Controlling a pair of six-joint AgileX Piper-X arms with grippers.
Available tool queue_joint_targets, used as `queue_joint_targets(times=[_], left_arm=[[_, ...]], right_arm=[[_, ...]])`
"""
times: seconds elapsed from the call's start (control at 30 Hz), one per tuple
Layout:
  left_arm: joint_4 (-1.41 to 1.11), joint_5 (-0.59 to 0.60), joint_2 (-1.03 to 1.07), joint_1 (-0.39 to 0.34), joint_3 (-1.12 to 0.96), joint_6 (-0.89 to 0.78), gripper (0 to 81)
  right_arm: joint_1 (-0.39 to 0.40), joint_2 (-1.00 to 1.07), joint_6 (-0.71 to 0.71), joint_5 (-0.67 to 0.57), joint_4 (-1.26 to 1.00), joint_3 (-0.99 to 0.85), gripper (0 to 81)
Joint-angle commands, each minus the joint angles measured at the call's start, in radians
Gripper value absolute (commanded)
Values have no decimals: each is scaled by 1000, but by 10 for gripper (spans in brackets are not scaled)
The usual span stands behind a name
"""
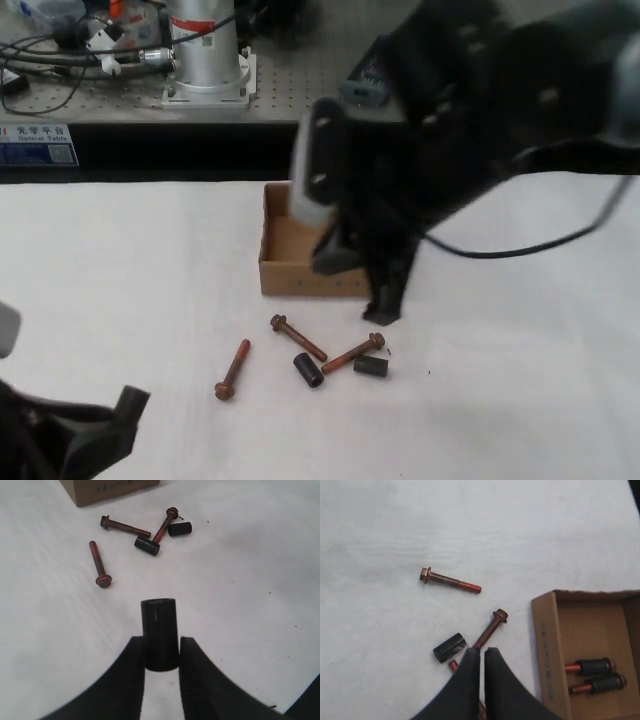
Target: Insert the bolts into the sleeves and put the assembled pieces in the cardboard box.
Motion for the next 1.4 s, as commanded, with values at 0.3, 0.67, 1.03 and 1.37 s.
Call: queue_joint_targets(times=[0.3,0.67,1.03,1.37], left_arm=[[73,-10,-103,2,-2,-16,6],[148,-10,-164,2,-2,-13,6],[152,-10,-164,2,-2,-8,6],[152,-8,-164,2,-2,14,6]], right_arm=[[100,239,-131,9,21,-157,37],[125,349,-259,135,14,-221,37],[151,356,-304,116,-44,-217,280],[180,406,-297,189,-53,-217,337]])
